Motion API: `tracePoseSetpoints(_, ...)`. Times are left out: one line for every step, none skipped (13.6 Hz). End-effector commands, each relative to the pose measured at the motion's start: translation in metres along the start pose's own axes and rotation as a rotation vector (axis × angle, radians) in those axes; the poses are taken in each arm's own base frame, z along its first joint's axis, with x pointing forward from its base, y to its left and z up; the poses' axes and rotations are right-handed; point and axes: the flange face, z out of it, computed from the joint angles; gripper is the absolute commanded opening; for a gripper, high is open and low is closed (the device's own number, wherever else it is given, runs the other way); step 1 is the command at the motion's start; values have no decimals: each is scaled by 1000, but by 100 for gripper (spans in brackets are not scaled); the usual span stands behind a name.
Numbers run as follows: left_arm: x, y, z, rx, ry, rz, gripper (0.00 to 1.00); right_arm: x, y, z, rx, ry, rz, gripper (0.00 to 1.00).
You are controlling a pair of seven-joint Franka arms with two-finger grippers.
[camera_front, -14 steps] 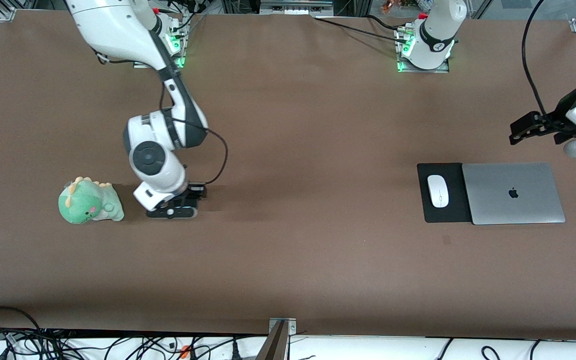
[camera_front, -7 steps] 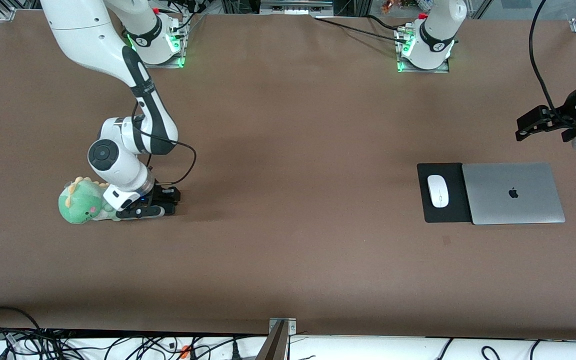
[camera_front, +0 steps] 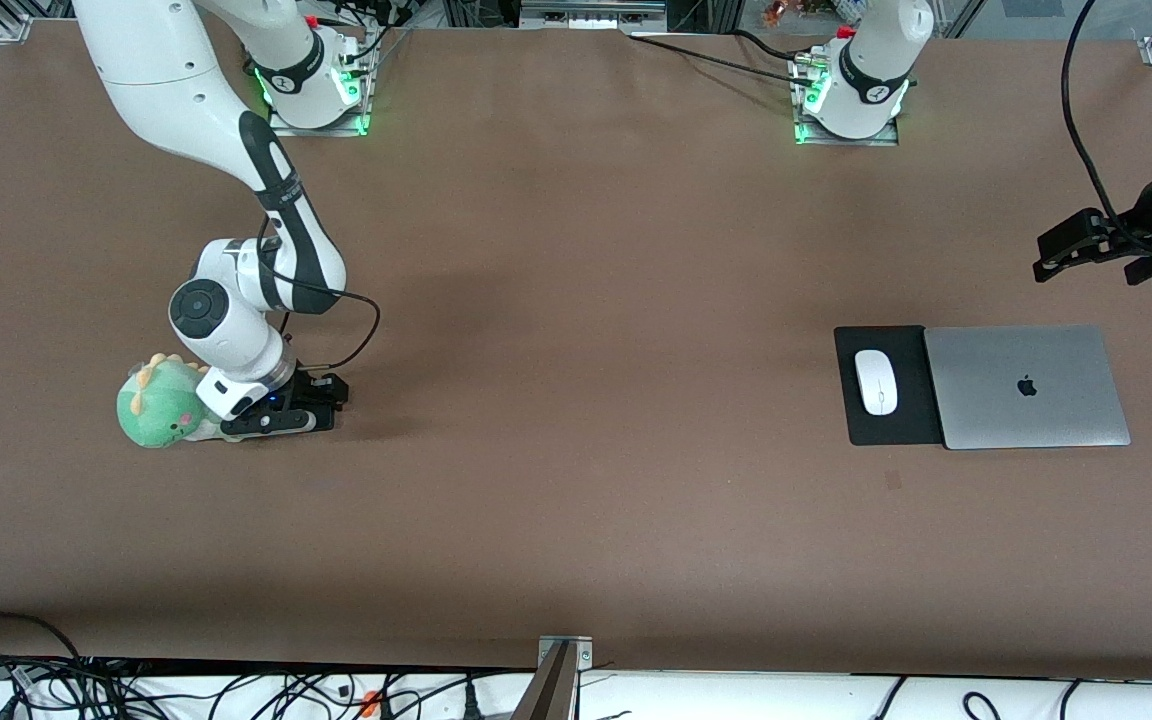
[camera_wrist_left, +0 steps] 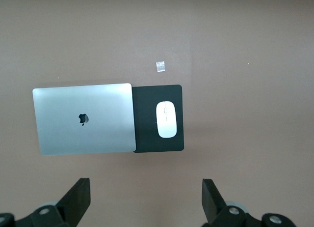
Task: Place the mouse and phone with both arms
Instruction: 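Carry the black phone beside the green plush toy and set it down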
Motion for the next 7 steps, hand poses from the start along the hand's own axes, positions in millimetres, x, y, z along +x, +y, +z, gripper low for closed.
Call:
tracePoseSetpoints(4, 0, -3, -7, -6, 21, 100, 8, -5, -23, 39, 3, 5, 100)
tracePoseSetpoints(4, 0, -3, -8, -4, 22, 100, 13, -7, -35, 67, -7, 31, 100)
tracePoseSetpoints(4, -3, -4, -11, -3, 20, 100, 19, -8, -47, 100, -16, 61, 100)
tracePoseSetpoints(4, -3, -5, -20, 1, 20, 100, 23, -9, -60, 124, -28, 76, 100)
tracePoseSetpoints(4, -3, -4, -20, -2, 18, 100, 28, -10, -77, 137, -24, 75, 100)
tracePoseSetpoints(4, -3, -4, -20, -2, 18, 100, 31, -10, -92, 146, -18, 72, 100)
tracePoseSetpoints(4, -3, -5, -19, -1, 18, 100, 36, -10, -103, 153, -16, 69, 100)
